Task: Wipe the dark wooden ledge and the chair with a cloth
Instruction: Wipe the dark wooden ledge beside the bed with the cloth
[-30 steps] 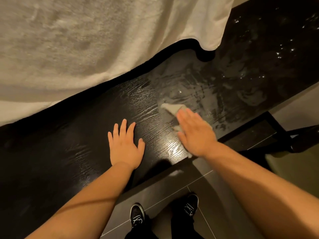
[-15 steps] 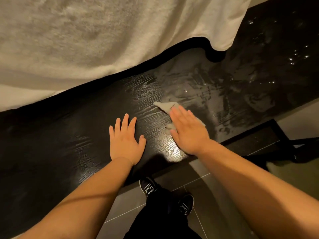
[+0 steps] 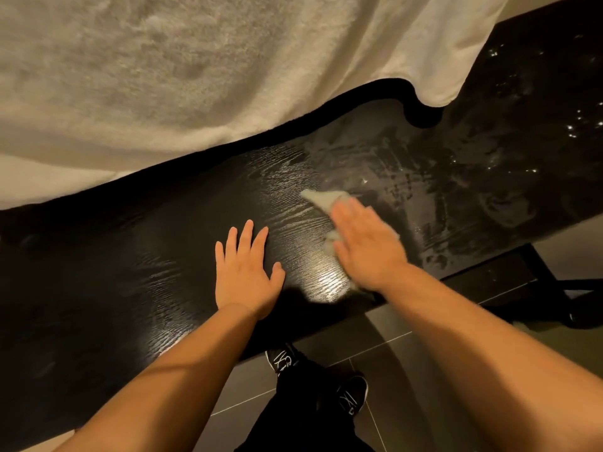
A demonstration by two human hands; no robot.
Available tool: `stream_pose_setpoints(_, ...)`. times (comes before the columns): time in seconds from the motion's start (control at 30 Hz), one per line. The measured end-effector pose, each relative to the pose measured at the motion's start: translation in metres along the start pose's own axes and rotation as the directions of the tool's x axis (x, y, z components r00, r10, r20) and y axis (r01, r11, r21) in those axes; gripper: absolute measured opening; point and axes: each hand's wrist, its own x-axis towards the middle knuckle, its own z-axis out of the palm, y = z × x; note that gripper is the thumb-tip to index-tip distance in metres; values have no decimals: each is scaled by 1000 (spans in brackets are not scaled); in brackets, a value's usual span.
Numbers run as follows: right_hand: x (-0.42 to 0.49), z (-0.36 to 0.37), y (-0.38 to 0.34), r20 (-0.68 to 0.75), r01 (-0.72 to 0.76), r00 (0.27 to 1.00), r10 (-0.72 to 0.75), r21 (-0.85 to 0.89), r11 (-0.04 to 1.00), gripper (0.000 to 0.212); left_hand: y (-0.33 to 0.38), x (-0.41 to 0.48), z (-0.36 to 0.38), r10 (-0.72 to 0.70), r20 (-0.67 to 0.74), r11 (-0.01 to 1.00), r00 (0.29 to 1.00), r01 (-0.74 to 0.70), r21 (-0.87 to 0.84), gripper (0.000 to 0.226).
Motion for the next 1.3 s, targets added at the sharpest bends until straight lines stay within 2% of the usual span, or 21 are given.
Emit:
stream_pose_setpoints(0.1, 12, -11, 37, -28, -230, 973, 230, -2, 973, 65, 0, 1, 0, -11, 10, 1000, 1000, 11, -2, 77)
stream_pose_setpoints(0.17, 18, -11, 23, -41, -284, 958, 285, 11, 959, 67, 0, 1, 0, -17, 12, 1000, 1000, 17, -8, 77)
stream_pose_setpoints(0.23, 16, -6, -11, -52, -201, 978, 203, 51, 978, 67, 0, 1, -1, -19, 5, 999, 1000, 19, -25, 77)
stream_pose_setpoints(0.3, 5, 4, -41, -23, -20, 1000, 21, 57, 998, 69, 0, 2, -2, -25, 7, 998, 1000, 25, -52, 78)
stream_pose_setpoints(0.4, 3, 7, -27, 22, 150, 988, -151, 42, 988, 69, 0, 2, -3, -34, 11, 997, 999, 34, -66, 79)
stream_pose_setpoints(0.43, 9, 3, -12, 28, 131, 991, -133, 39, 991, 68, 0, 2, -3, -34, 10, 997, 999, 35, -70, 79)
stream_pose_setpoints(0.57, 34, -23, 47, -23, -148, 989, 149, 12, 989, 60, 1, 2, -2, -40, 16, 996, 999, 41, -74, 78)
stream_pose_setpoints(0.67, 35, -27, 30, -77, -250, 966, 248, -19, 968, 60, 0, 1, -2, -39, 15, 995, 999, 40, -88, 78)
stream_pose_setpoints(0.73, 28, -18, -1, -65, -193, 979, 193, 5, 981, 65, 0, 2, -3, -47, 12, 993, 999, 48, -111, 79)
stream_pose_setpoints(0.8, 17, -6, -21, 8, -44, 999, 44, 35, 998, 69, -1, 2, -5, -69, 12, 988, 998, 70, -140, 84)
stream_pose_setpoints(0.9, 18, -9, -1, 63, 126, 990, -127, 26, 992, 72, 0, 2, -6, -99, 8, 980, 995, 99, -171, 88)
stream_pose_setpoints(0.97, 31, -18, 23, 24, 59, 998, -60, 47, 997, 69, 1, 3, -6, -121, 4, 979, 993, 120, -163, 88)
stream_pose_setpoints(1.03, 47, -25, 45, -30, -115, 993, 117, 48, 992, 64, 2, 3, -5, -135, 5, 981, 991, 134, -138, 86)
stream_pose_setpoints(1.1, 56, -26, 39, -31, -263, 964, 263, 5, 965, 68, 2, 3, -3, -126, 11, 987, 992, 127, -103, 85)
stream_pose_setpoints(1.13, 56, -24, 25, -43, -277, 960, 277, -1, 961, 68, 2, 3, -3, -119, 12, 989, 993, 120, -89, 85)
stream_pose_setpoints(1.17, 53, -20, 8, -55, -239, 970, 239, 2, 971, 66, 2, 4, -2, -116, 11, 990, 993, 116, -80, 85)
stream_pose_setpoints(1.23, 38, -10, -26, -57, -44, 997, 44, 2, 999, 67, 2, 4, -2, -116, 13, 991, 993, 116, -71, 84)
stream_pose_setpoints(1.3, 28, -2, -38, -2, 132, 991, -132, 5, 991, 69, 2, 4, -2, -117, 12, 991, 993, 117, -64, 84)
